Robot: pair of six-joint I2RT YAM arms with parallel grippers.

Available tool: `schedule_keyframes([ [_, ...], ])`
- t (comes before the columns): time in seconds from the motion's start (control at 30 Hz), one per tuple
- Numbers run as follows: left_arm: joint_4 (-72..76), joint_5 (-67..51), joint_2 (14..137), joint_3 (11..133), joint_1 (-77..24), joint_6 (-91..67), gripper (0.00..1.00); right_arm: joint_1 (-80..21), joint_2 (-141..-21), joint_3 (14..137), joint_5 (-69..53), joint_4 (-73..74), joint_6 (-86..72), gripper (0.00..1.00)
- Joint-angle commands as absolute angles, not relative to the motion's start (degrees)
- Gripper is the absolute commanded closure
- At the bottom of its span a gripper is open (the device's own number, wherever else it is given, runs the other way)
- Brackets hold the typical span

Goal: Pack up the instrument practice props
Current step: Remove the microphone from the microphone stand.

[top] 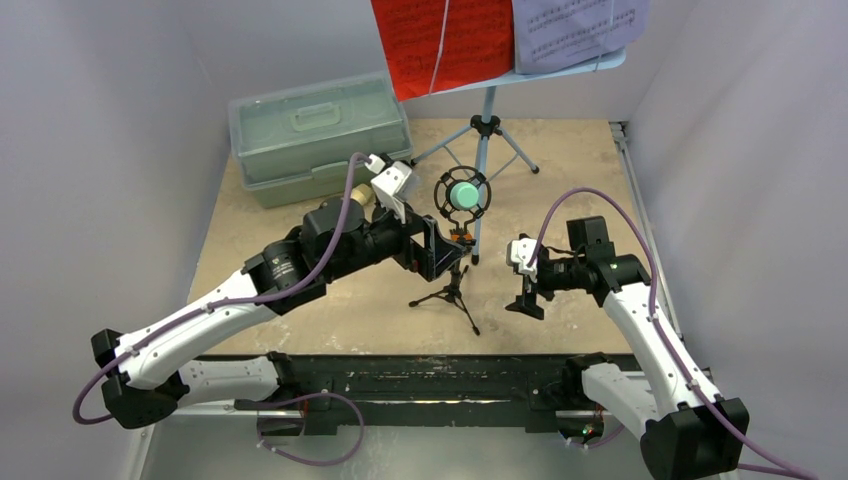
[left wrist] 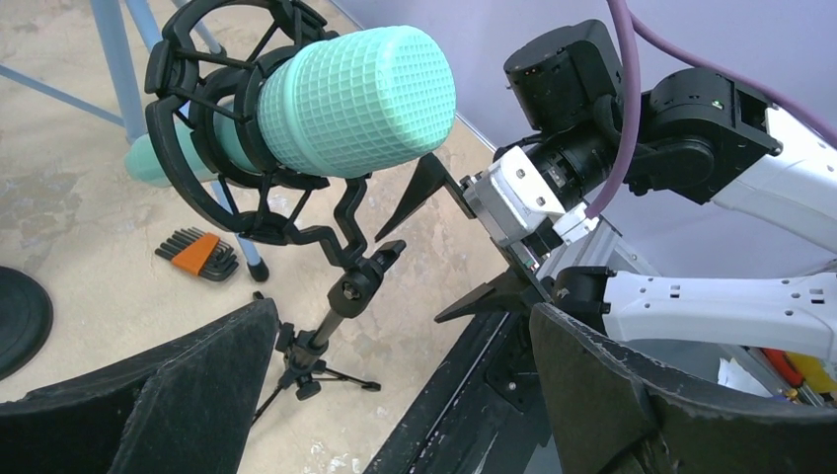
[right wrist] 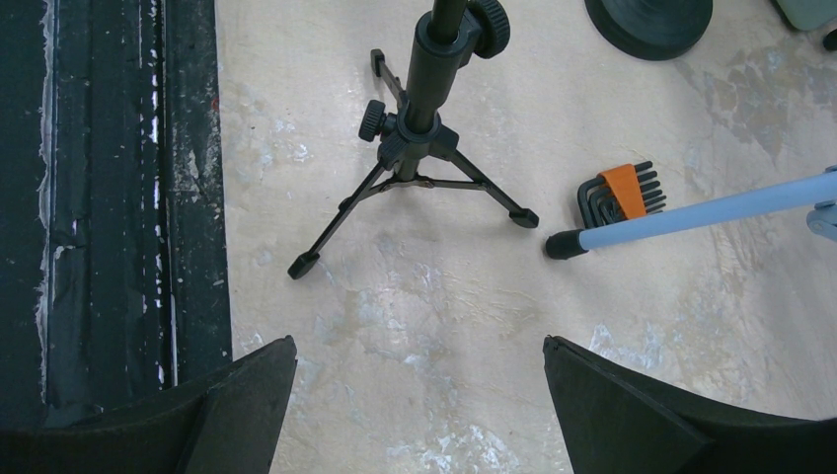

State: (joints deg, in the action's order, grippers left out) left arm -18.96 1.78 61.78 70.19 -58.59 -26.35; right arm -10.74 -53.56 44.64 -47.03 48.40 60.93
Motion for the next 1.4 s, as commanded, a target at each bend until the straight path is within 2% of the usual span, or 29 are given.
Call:
schedule_keyframes([
  [0.0,-17.29,2.33,62.67,73.87,-59.09,-26.16,0.00,-10.39,-53.17,44.30,-47.29,48.08,61.12,0.01],
  [1.37,-28.08,22.83,76.50,89.87,-70.19,-21.28,0.00,-10.37,-54.04,44.34,-47.72,49.04,62.04,0.01],
])
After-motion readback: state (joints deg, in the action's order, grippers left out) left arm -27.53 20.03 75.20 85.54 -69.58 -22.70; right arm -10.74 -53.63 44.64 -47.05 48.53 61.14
